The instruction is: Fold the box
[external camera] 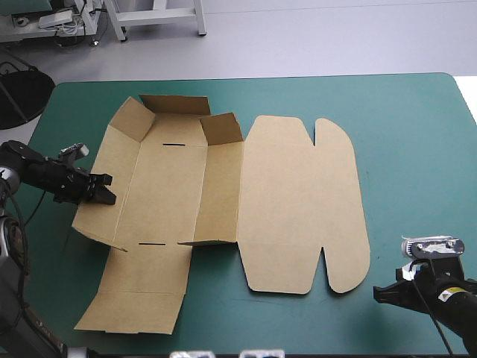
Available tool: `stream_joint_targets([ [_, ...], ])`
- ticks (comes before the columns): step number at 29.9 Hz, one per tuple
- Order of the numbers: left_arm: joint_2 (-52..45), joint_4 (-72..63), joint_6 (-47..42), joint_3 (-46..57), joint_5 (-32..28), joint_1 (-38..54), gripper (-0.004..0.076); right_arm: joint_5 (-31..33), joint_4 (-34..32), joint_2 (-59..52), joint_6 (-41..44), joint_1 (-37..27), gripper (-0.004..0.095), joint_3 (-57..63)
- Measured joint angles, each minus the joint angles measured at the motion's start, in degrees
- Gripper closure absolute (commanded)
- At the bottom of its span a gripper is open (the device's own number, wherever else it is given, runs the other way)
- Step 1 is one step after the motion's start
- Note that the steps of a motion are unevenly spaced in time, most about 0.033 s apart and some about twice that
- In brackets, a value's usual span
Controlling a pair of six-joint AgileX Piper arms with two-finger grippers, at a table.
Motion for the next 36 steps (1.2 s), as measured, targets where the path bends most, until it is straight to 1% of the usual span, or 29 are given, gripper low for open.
stream_joint_targets([
  [1, 0.00, 0.00, 0.00, -0.03, 0.00, 0.00, 0.0731, 0.00, 0.00, 0.00, 0.00, 0.00, 0.0926, 0.00],
  [9, -0.06, 0.31, 0.00, -0.84, 0.24, -0.28, 0.0732, 0.00, 0.00, 0.00, 0.00, 0.00, 0.0926, 0.00],
  [16, -3.22, 9.60, -0.10, -8.58, 0.17, -5.16, 0.0732, -0.17, 0.00, 0.00, 0.00, 0.00, 0.0926, 0.00],
  [22, -6.25, 15.53, 1.73, -17.14, 1.13, -11.76, 0.0732, -0.21, 0.00, 0.00, 0.00, 0.00, 0.0926, 0.00],
  [30, -6.99, 18.14, 11.20, -28.51, 2.00, -22.16, 0.0732, -0.16, 0.00, 0.00, 0.00, 0.00, 0.0926, 0.00],
  [33, -7.04, 20.13, 13.63, -32.77, 2.19, -27.32, 0.0732, -0.16, 0.00, 0.00, 0.00, 0.00, 0.0926, 0.00],
  [36, -7.04, 25.50, 14.77, -36.96, 1.67, -33.43, 0.0732, -0.16, 0.00, 0.00, 0.00, 0.00, 0.0926, 0.00],
])
